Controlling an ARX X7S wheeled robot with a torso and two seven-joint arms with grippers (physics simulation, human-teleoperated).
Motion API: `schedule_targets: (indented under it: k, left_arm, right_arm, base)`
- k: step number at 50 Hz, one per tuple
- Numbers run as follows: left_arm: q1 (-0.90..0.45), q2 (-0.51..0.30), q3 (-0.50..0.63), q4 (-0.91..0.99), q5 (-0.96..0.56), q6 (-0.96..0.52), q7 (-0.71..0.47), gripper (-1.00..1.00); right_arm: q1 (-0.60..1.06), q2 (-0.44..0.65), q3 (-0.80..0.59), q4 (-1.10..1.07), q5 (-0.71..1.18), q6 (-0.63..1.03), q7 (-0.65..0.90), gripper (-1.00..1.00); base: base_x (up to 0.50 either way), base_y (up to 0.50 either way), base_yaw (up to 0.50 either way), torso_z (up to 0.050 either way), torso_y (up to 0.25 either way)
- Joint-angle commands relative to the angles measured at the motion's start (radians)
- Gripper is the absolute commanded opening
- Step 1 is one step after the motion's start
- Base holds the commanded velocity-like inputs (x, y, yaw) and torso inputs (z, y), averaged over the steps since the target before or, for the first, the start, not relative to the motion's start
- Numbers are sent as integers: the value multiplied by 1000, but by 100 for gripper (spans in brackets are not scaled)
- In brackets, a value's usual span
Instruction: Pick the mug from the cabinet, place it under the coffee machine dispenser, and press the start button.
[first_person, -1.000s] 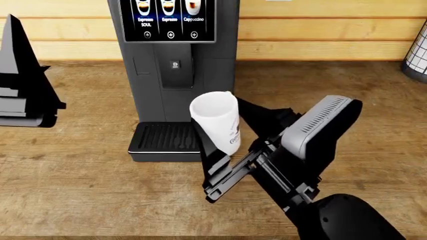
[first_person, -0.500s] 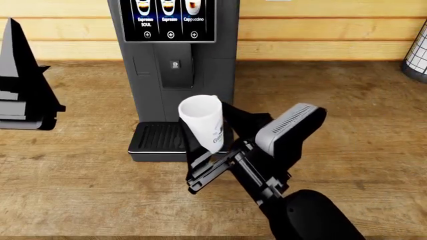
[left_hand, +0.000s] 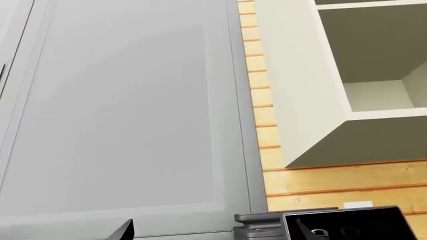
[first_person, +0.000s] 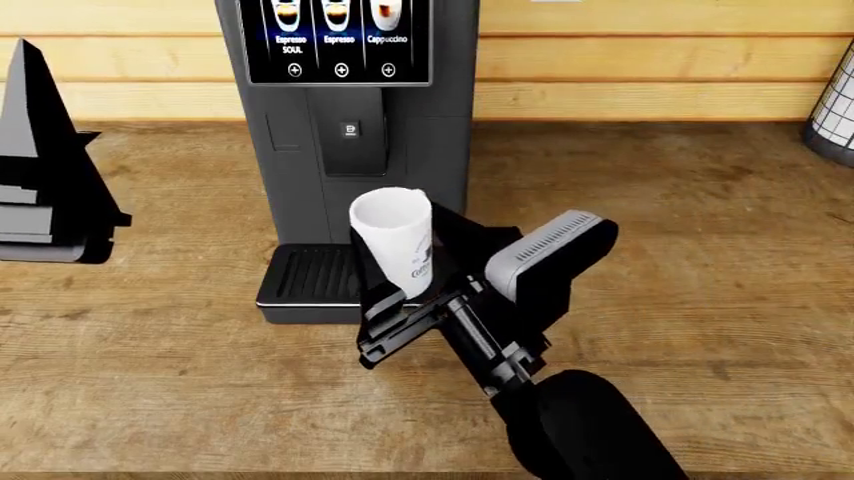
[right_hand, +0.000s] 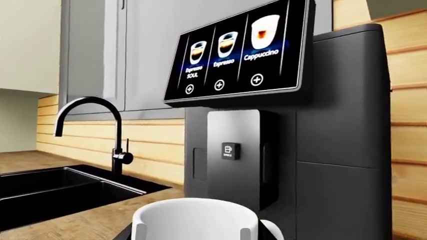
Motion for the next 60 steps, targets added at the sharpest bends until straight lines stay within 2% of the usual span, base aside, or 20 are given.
schedule_targets:
  k: [1,18,60]
  left_arm:
    - [2,-5,1,0,-3,4,-2,100]
    - [17,-9,-3,2,-3,15,-5,100]
    - [41,-28,-7,9,-11,32,-10,100]
  right_arm:
    - [7,-7,-32,33,-29,-16,-1,-100]
    - [11,2,-48,78,-40,-8,32,-100]
    - [120,-72,-102,399,-74,-228,24,-100]
  base:
    - [0,0,0,0,0]
    - [0,0,0,0,0]
    - [0,0,0,0,0]
